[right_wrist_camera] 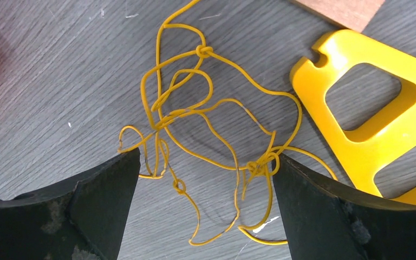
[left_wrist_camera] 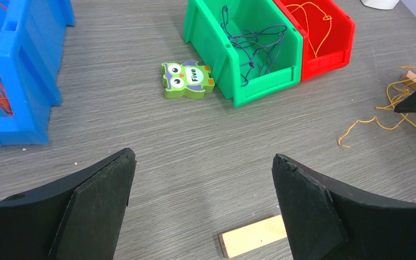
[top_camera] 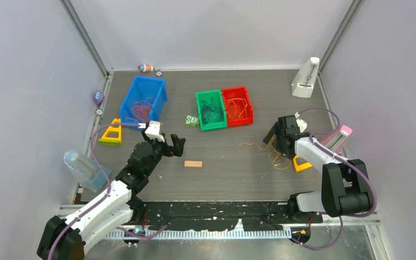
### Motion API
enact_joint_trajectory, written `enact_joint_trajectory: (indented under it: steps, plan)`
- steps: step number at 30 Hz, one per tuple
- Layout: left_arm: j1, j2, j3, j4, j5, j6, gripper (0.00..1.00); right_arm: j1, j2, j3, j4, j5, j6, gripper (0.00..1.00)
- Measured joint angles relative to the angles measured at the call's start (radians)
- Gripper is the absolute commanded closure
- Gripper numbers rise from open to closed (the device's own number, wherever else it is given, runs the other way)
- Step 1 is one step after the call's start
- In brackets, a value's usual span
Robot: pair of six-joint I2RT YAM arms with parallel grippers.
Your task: Untangle the cables
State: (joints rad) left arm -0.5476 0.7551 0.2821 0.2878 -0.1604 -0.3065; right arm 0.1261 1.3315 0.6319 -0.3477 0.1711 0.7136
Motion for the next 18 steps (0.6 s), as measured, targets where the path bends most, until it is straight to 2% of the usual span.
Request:
enact_joint_trajectory:
  steps: [2,3,4,5,6,7,8,10,15,18]
  plan:
    - [0.000,0.000,0.000,0.001,0.000,0.000,0.02,0.024,0.008,0.003,0.006,0.019,0.000,0.06]
    - [0.000,0.000,0.000,0.001,0.000,0.000,0.02,0.035,0.011,0.004,0.008,0.032,0.000,0.16]
    - [0.000,0.000,0.000,0.001,0.000,0.000,0.02,0.045,0.013,0.004,0.012,0.040,0.000,0.21]
    - [0.000,0.000,0.000,0.001,-0.001,0.000,0.02,0.052,0.017,0.004,0.017,0.045,-0.001,0.38]
    - [0.000,0.000,0.000,0.001,-0.001,0.000,0.02,0.056,0.021,0.004,0.022,0.048,-0.001,0.47]
    - [0.000,0.000,0.000,0.000,-0.001,0.000,0.02,0.059,0.024,0.003,0.029,0.045,0.000,0.66]
    - [0.000,0.001,0.000,0.000,-0.001,0.000,0.02,0.061,0.027,0.001,0.037,0.039,0.001,0.73]
    - [0.000,0.004,0.000,0.000,-0.002,0.000,0.02,0.063,0.027,-0.012,0.049,0.023,0.002,0.92]
    - [0.000,0.020,0.000,0.000,-0.004,0.000,0.02,0.065,-0.017,-0.030,0.023,-0.008,-0.005,0.95]
    - [0.000,0.027,0.000,0.000,-0.004,0.000,0.02,0.065,-0.100,-0.030,-0.014,-0.043,-0.037,0.95]
